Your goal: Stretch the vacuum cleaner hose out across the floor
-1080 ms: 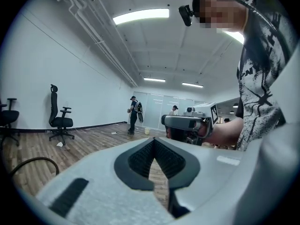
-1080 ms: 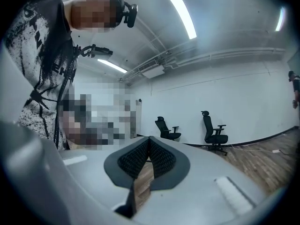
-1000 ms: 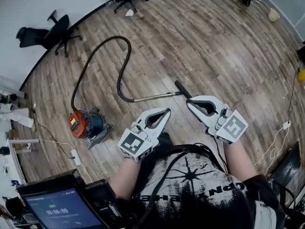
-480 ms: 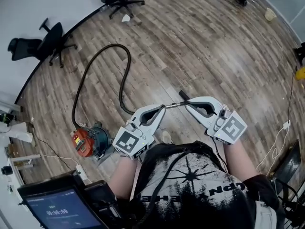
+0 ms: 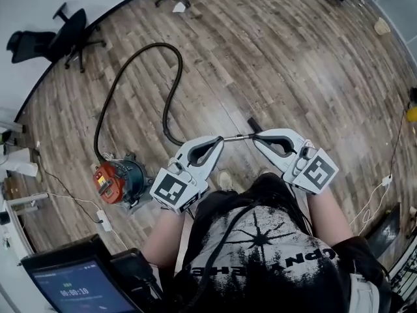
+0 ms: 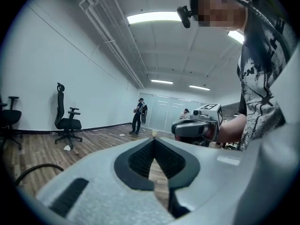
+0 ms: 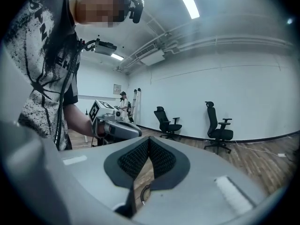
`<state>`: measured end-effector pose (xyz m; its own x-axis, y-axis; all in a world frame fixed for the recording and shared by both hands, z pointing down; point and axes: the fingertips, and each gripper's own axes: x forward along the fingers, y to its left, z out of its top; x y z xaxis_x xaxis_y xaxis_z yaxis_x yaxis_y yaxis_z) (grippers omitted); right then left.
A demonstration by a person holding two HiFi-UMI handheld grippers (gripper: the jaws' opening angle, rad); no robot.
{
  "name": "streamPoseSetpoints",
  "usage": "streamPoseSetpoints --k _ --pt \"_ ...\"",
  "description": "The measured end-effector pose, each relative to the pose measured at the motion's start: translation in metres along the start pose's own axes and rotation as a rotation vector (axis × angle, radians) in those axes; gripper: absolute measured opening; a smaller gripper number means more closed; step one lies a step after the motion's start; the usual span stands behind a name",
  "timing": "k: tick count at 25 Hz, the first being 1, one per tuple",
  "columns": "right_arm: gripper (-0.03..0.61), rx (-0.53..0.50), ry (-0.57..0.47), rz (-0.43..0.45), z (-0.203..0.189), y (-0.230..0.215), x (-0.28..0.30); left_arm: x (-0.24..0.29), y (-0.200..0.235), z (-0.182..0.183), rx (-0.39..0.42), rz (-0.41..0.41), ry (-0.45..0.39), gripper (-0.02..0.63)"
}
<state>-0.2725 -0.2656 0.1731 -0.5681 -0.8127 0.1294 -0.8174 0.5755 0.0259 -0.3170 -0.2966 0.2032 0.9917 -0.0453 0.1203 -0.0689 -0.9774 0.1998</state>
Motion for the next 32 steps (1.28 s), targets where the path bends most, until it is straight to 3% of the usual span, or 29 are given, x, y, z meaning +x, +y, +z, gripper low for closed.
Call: streamPoseSetpoints --k 6,9,15,19,22,25,32 --pt "0.008 0.056 0.025 0.164 -0.014 -0.019 0.007 0.008 0.004 -0.007 -0.059 0.15 0.014 0.002" --pt "0.008 0.023 0.051 0.244 -0.025 -0.037 0.015 0.018 0.015 -0.006 -0.096 0.235 0.01 0.002" --pt "0.071 -0.049 0.271 0.374 -0.118 -0.062 0.027 0.043 0.033 -0.035 -0.131 0.349 -0.016 0.002" --pt "0.144 -0.05 0.377 0.412 -0.195 -0.062 0.059 0.048 0.064 -0.075 -0.149 0.363 -0.031 0.002" --pt "0.208 -0.056 0.464 0.421 -0.278 -0.053 0.082 0.052 0.093 -0.116 -0.135 0.339 -0.028 0.002" --pt "0.242 -0.067 0.573 0.449 -0.385 -0.038 0.103 0.063 0.127 -0.17 -0.09 0.282 -0.021 0.002" --pt "0.279 -0.194 0.858 0.49 -0.687 -0.017 0.16 0.08 0.208 -0.326 -0.063 0.267 -0.069 0.002"
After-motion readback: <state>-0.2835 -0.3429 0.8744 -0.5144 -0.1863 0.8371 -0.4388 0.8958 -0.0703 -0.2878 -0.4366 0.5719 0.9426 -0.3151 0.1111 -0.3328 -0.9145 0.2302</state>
